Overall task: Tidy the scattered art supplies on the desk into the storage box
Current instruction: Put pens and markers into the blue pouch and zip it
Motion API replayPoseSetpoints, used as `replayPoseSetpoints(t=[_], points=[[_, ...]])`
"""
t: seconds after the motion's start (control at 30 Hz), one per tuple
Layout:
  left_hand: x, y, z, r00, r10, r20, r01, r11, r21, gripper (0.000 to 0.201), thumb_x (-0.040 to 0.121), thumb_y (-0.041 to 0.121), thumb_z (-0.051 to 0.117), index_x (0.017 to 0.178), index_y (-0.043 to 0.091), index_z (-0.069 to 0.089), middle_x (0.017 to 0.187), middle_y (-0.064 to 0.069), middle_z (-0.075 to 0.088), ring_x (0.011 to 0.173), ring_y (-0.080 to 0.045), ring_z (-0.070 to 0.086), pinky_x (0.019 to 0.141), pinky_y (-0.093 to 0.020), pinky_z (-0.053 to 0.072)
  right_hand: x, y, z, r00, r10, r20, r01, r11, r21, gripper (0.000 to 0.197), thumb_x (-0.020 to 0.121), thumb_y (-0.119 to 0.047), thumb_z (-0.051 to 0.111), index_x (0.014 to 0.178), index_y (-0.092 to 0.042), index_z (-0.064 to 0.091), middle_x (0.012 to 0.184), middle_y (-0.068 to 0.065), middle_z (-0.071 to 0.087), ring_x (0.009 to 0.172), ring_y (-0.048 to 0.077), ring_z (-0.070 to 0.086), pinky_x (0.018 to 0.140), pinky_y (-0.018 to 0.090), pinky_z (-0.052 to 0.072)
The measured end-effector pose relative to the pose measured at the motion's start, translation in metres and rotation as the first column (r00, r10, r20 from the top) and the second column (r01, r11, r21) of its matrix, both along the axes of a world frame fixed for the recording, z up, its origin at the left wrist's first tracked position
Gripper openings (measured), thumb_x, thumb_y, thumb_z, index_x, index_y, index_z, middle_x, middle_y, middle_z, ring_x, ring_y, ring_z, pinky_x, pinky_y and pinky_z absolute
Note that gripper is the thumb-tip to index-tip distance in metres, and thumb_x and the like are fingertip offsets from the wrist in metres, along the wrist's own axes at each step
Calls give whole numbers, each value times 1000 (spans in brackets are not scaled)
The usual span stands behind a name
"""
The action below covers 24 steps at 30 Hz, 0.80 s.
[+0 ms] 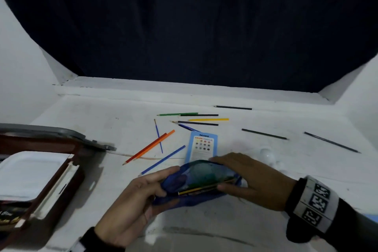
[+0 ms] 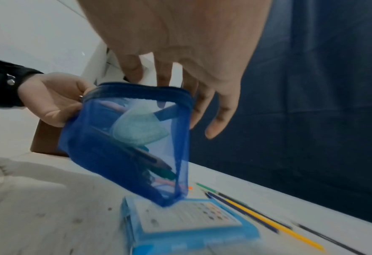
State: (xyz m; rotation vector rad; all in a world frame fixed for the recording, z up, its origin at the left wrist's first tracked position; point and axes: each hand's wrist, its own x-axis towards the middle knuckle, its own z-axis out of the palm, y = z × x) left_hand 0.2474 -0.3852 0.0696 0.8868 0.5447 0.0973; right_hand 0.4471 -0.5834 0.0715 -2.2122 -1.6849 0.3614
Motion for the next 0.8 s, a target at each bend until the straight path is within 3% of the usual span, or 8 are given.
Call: replayPoseSetpoints(t=[0.1, 0.2, 0.3, 0.43, 0.57, 0.63, 0.7, 0.8], points=[[5, -19, -7, 999, -40, -33, 40, 999, -3, 52, 84, -20, 33, 108, 0, 74, 110, -19, 73, 93, -30, 73, 71, -37, 63, -2, -23, -2, 999, -27, 21, 27, 999, -43, 53, 91, -68, 41, 138, -43, 37, 119, -17, 54, 105, -1, 52, 88, 17, 44], [6, -42, -17, 992, -98, -78, 99, 995, 3, 50, 86, -17, 37, 106, 6, 77, 116, -17, 72, 103, -30, 71, 80, -38, 60, -9, -43, -4, 989, -29, 145, 47, 992, -121, 47, 95, -64, 31, 132, -38, 45, 110, -9, 57, 99, 10, 57, 81, 23, 44], [2, -57, -28, 983, -167, -82, 169, 985, 22, 57, 84, -21, 35, 115, 6, 73, 121, -17, 69, 117, -33, 64, 92, -40, 55, -19, -56, -10, 968, -3, 251, 61, 973, -221, 57, 94, -62, 18, 131, -30, 48, 112, -2, 59, 101, 19, 58, 82, 32, 45], [-14, -60, -39, 983, -183, -10, 182, 969, 166, 65, 82, -32, 41, 131, 6, 58, 127, -17, 66, 121, -37, 60, 101, -42, 49, -23, -59, -19, 944, -20, 329, 89, 977, -195, 32, 97, -20, 46, 128, -24, 49, 110, 2, 60, 98, 25, 60, 78, 37, 48], [-32, -48, -47, 975, -213, -67, 211, 781, 587, 63, 75, -8, 75, 131, 16, 58, 124, -4, 69, 117, -24, 64, 98, -34, 53, -23, -57, -24, 938, -46, 342, 100, 985, -143, 38, 89, -12, 54, 125, -24, 55, 106, 3, 62, 93, 27, 62, 74, 35, 44], [-37, -47, -49, 985, -139, -100, 169, 687, 707, 47, 73, 3, 76, 117, 19, 69, 115, 0, 74, 109, -20, 68, 91, -26, 55, -27, -56, -25, 946, -67, 317, 102, 990, -94, 35, 93, -19, 48, 127, -25, 54, 112, 1, 59, 100, 25, 58, 80, 35, 43], [-39, -50, -51, 996, -44, -80, 90, 623, 777, 30, 80, -6, 75, 103, 15, 76, 101, -1, 77, 97, -19, 72, 82, -19, 55, -37, -53, -21, 952, -67, 300, 75, 997, -17, 37, 94, -27, 35, 124, -26, 56, 113, 0, 58, 101, 23, 56, 83, 36, 44], [-36, -58, -50, 997, 71, -33, -16, 593, 805, 24, 82, -11, 69, 94, 9, 76, 90, -4, 78, 85, -19, 74, 76, -17, 56, -56, -37, -10, 952, -1, 307, -13, 999, 45, 44, 91, -35, 23, 111, -21, 60, 105, 2, 61, 93, 24, 58, 79, 39, 47]])
